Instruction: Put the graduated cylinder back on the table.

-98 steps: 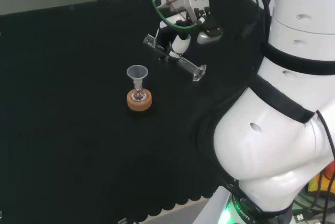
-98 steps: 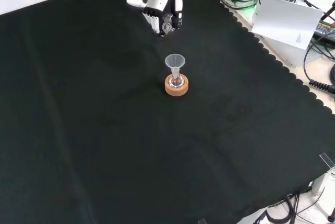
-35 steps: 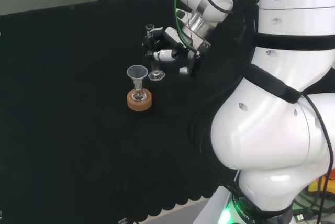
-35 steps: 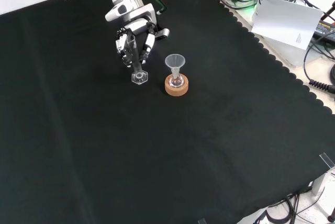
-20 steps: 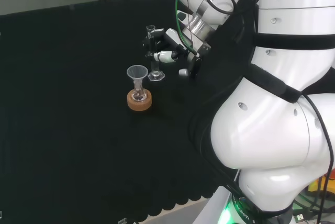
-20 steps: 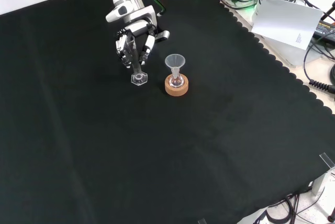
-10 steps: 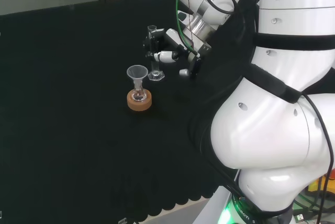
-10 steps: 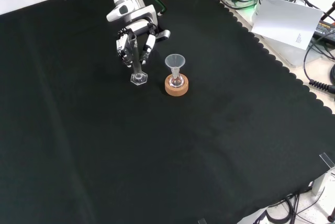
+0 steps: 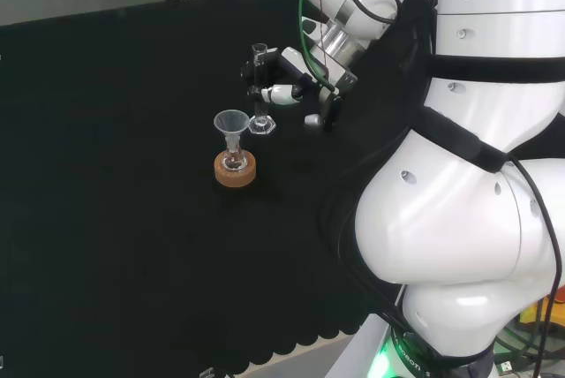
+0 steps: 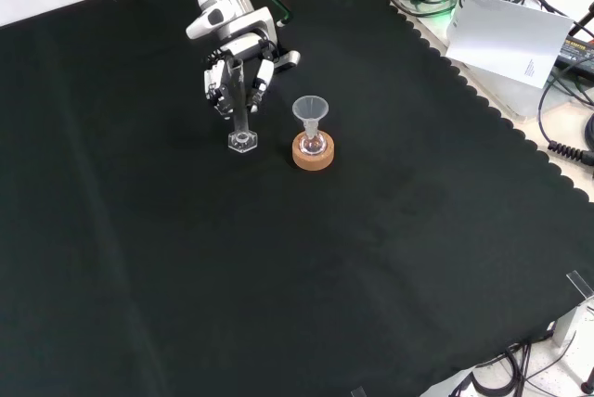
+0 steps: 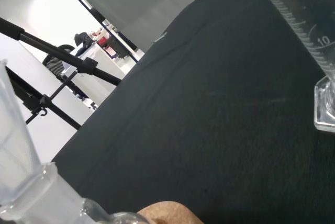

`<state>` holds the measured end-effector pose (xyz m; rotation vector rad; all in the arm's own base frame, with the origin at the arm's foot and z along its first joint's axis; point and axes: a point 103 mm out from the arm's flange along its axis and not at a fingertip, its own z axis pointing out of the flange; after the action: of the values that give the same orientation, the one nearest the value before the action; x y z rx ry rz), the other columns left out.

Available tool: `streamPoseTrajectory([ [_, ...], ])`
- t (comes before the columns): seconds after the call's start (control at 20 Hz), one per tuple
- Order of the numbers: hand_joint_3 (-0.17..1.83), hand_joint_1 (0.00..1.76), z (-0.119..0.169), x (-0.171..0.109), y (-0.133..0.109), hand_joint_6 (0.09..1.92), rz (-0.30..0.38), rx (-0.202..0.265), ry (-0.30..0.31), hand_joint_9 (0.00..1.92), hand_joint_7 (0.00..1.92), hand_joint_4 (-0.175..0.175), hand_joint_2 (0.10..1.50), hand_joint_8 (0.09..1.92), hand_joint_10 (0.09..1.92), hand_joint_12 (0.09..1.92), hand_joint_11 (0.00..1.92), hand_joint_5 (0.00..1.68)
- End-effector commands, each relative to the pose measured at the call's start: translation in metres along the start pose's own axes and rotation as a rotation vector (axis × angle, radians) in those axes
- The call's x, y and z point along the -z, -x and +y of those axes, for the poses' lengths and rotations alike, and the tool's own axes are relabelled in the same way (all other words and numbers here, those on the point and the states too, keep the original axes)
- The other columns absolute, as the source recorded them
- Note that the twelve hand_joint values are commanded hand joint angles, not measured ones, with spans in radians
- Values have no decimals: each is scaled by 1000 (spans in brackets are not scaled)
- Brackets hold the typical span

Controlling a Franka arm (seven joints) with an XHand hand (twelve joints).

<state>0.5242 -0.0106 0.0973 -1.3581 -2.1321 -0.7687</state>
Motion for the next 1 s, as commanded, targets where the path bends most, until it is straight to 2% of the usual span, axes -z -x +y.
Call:
streamPoseTrajectory([
  [0.05, -175, 1110, 0, 4, 1, 690, 12, -19, -12, 1169, 766, -36, 1087, 587, 87, 1077, 831, 701],
  [0.3, -175, 1043, 1, 9, 0, 646, 12, -29, -23, 1043, 601, -47, 1035, 624, 87, 1228, 591, 494],
  [0.65, -175, 1007, 1, 17, -5, 531, -10, -32, -10, 983, 518, -61, 1008, 647, 87, 1266, 501, 381],
  [1.0, -175, 831, 0, 51, -19, 198, -47, -70, -33, 703, 155, -75, 933, 705, 87, 1409, 221, 261],
])
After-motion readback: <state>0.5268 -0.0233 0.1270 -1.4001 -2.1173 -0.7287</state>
